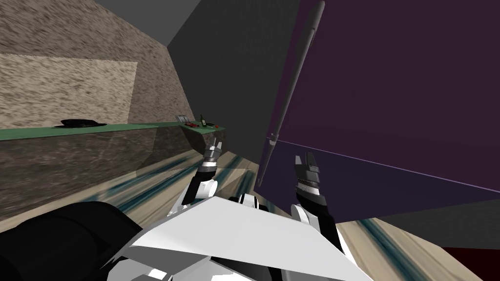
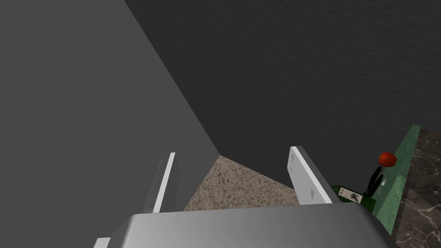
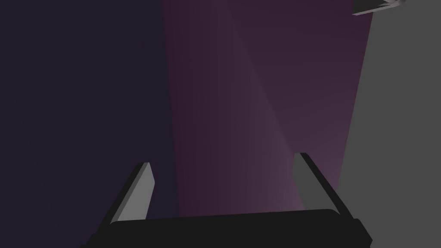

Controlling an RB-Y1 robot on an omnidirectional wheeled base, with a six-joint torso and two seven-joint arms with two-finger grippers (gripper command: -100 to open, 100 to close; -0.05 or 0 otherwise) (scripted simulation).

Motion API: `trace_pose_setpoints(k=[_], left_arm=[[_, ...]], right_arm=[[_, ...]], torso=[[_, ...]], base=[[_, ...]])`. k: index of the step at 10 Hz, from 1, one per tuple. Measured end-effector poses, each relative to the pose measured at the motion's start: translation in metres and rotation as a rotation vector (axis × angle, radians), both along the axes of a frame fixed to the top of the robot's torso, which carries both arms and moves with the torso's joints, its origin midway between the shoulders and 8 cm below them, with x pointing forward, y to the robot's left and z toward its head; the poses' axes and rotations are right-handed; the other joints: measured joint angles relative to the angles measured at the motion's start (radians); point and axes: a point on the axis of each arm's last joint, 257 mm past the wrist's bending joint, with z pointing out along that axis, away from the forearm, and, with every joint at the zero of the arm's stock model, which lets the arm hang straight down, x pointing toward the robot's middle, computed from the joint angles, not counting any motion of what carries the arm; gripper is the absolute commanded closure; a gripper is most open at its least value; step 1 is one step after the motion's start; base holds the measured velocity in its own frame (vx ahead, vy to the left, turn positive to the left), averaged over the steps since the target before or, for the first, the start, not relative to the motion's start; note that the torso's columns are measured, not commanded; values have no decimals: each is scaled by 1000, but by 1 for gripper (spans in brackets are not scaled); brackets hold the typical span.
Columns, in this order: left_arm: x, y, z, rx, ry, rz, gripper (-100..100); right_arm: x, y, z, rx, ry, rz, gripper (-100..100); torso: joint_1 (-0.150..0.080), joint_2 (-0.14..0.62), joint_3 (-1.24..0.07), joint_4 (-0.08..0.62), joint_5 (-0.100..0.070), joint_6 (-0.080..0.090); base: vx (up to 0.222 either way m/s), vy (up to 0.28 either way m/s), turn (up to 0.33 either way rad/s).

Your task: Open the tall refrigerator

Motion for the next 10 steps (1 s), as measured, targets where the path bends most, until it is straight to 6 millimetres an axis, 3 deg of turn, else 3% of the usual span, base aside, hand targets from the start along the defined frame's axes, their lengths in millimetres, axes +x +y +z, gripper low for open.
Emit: trace_pose_setpoints(k=[6,10], left_arm=[[0,0,0,0,0,0,0],[0,0,0,0,0,0,0]], right_arm=[[26,6,-36,-256,113,-16,-100],[45,-8,-65,-447,194,-72,-100]], torso=[[-1,1,-1,1,-1,0],[0,0,-2,1,0,0]], base=[[-20,95,3],[-18,141,2]])
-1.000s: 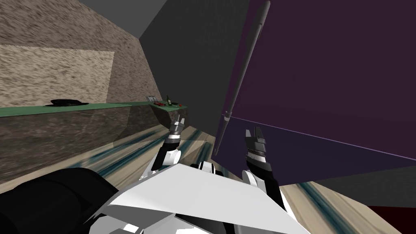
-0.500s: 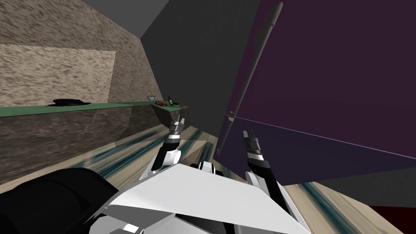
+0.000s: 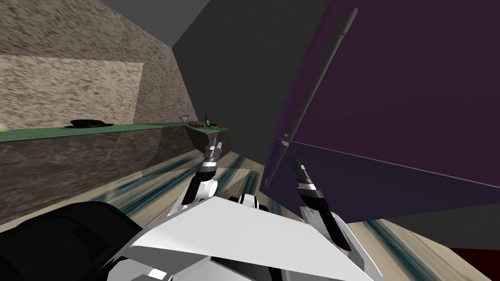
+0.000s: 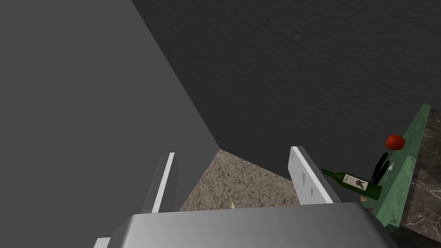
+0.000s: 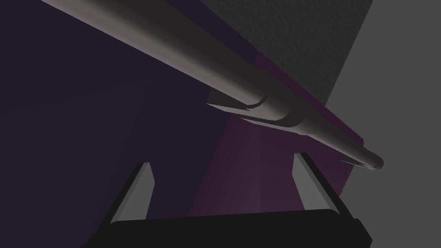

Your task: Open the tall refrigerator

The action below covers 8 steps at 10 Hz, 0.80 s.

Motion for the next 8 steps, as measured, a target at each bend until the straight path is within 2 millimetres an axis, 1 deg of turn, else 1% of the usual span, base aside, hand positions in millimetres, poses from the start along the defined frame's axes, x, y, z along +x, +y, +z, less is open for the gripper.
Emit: trace_pose_setpoints(k=[2,6,7,8], left_arm=[[0,0,0,0,0,0,0],[0,0,0,0,0,0,0],[0,0,0,0,0,0,0],[0,0,0,0,0,0,0]], right_arm=[[10,-8,-14,-103,33,-34,-100],[31,-35,-36,-328,98,-113,-100],[36,-44,-44,-388,115,-135,-100],[43,-58,-49,-448,130,-159,-100]], torso=[[-2,1,0,0,0,0],[-1,0,0,0,0,0],[-1,1,0,0,0,0],[0,1,1,0,0,0]], base=[[-30,138,4],[-37,141,4],[-51,164,3],[-20,165,1]])
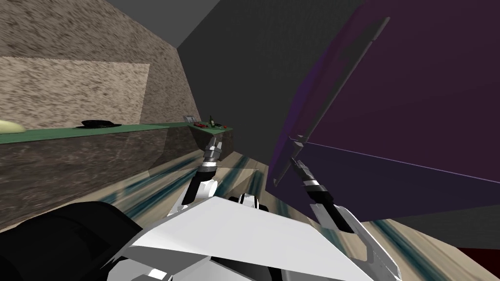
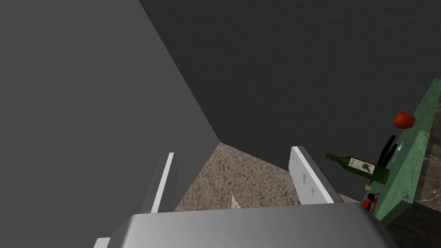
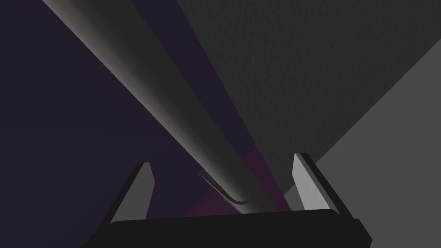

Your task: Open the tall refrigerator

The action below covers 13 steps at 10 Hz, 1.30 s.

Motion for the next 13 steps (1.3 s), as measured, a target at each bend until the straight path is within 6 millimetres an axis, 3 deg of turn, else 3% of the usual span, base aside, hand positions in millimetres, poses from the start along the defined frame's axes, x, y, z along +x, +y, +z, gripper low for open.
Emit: trace_pose_setpoints(k=[7,9,13], left_arm=[[0,0,0,0,0,0,0],[0,0,0,0,0,0,0],[0,0,0,0,0,0,0]], right_arm=[[28,-83,-17,-406,93,-146,-100],[38,-113,-12,-532,117,-202,-100],[47,-153,1,-704,142,-271,-100]], torso=[[-2,0,0,0,-1,0],[2,0,0,0,1,0],[-3,-1,-1,0,-1,0]], base=[[-17,131,3],[-26,132,1],[-18,89,3]])
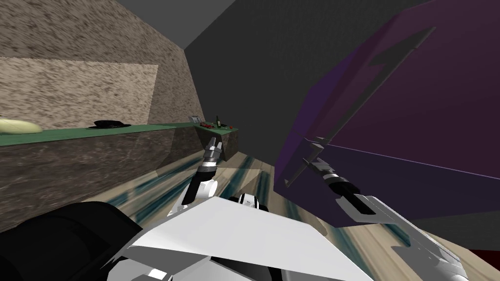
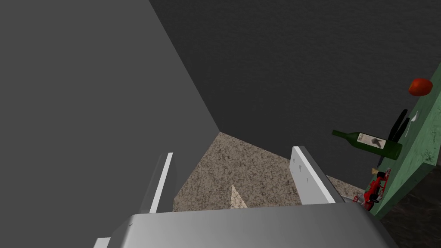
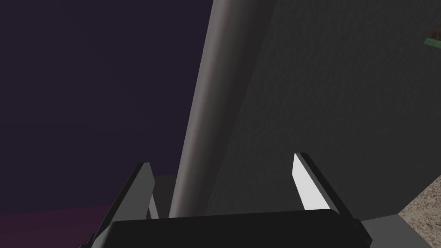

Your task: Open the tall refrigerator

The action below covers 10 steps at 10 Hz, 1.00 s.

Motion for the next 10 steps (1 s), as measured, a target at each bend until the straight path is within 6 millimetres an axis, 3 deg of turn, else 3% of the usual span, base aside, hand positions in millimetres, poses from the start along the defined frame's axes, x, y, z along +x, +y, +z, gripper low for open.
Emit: trace_pose_setpoints(k=[7,10], left_arm=[[0,0,0,0,0,0,0],[0,0,0,0,0,0,0]], right_arm=[[12,-75,47,-305,26,-127,-100],[14,-98,70,-409,29,-173,-100]], torso=[[2,1,0,0,1,0],[0,0,0,0,0,0]], base=[[-17,93,2],[-13,71,2]])
